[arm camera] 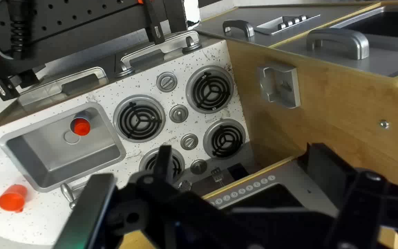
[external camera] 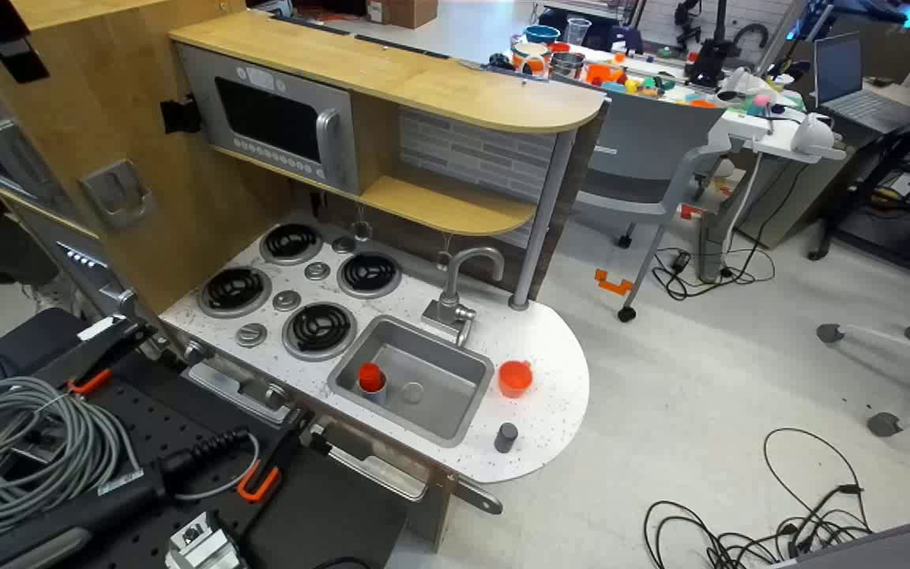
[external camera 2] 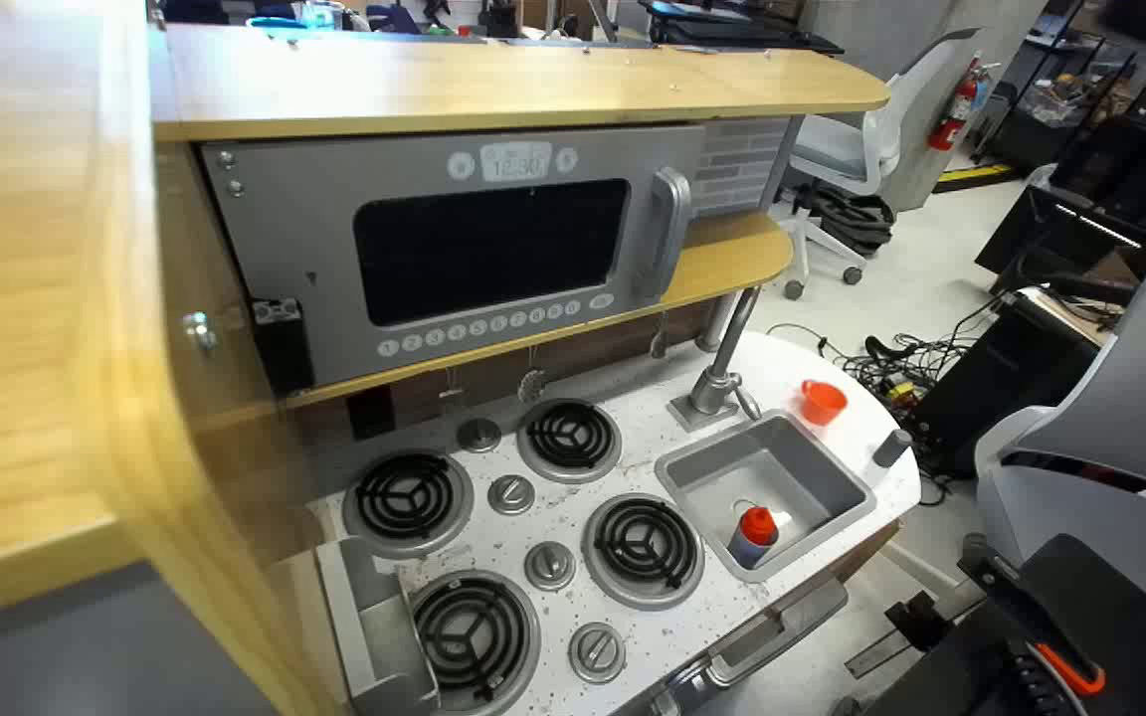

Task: Take the bottle in the blue cup and put it in the sink

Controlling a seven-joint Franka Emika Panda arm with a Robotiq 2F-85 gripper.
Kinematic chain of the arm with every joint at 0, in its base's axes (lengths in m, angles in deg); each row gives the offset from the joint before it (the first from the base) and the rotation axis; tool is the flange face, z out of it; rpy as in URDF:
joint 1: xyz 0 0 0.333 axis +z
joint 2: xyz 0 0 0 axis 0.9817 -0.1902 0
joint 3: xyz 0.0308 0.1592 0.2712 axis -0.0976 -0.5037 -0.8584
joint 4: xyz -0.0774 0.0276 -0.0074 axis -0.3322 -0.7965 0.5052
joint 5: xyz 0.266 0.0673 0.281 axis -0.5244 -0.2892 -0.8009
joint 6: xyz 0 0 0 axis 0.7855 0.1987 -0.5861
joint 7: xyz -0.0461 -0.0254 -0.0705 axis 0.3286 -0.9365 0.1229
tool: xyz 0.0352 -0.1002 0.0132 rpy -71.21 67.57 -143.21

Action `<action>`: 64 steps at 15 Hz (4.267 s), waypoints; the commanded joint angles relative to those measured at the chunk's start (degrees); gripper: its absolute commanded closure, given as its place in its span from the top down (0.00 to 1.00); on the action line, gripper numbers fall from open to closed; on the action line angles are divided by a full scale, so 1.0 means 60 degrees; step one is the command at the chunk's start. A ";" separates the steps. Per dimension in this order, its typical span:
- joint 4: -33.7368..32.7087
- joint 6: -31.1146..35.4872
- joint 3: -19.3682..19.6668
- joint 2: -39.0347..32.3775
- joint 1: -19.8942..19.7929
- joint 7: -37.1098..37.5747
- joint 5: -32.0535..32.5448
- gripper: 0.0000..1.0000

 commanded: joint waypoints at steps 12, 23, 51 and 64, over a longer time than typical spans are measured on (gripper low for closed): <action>0.0001 0.0128 -0.0048 0.0004 -0.0056 -0.0212 0.0107 1.00; -0.0002 0.0778 0.0578 -0.0262 -0.1005 -0.1611 0.2018 1.00; -0.0601 0.5902 0.2506 -0.7151 -0.1926 -0.5015 0.3461 1.00; -0.1187 0.8086 0.2437 -1.0301 -0.2036 -0.4537 0.3486 1.00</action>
